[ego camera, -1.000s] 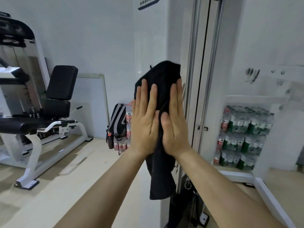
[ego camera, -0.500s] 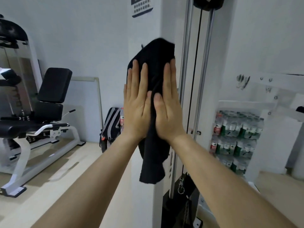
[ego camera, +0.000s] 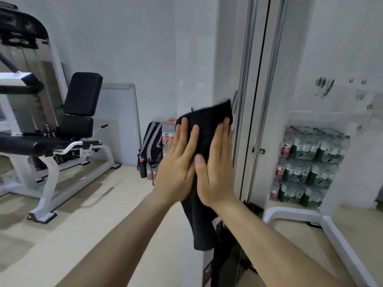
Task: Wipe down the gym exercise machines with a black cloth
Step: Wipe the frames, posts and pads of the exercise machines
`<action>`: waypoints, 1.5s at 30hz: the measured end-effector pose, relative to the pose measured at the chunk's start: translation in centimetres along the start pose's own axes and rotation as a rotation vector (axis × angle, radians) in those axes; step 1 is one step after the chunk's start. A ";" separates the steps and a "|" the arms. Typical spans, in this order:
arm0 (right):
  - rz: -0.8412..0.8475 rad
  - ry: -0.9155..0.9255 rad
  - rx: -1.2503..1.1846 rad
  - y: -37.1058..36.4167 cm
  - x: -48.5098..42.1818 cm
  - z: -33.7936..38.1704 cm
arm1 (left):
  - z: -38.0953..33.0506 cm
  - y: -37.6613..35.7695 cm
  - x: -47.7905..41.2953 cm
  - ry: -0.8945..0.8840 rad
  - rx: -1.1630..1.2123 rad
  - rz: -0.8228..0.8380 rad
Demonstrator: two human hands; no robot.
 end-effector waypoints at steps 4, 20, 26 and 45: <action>-0.169 -0.028 -0.033 0.7 -7.1 2.4 | -0.9 2.5 -5.9 -0.033 0.009 -0.018; -0.048 -0.144 0.066 -1.2 7.8 -3.7 | 0.8 0.0 7.2 -0.008 -0.041 0.144; -0.179 -0.175 0.044 -0.4 0.3 -0.9 | 0.4 2.7 4.4 0.178 0.138 0.087; -0.096 -0.185 0.099 -2.6 17.4 -7.6 | 4.8 -3.7 19.3 0.501 0.134 0.137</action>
Point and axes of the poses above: each hand's wrist, its own x-axis away from the middle knuckle, its own y-axis out of the back of the hand, z = x × y, the point moved 10 cm from there along -x, towards the middle knuckle, and after that the axes turned 10 degrees about -z, right-handed, at the moved point
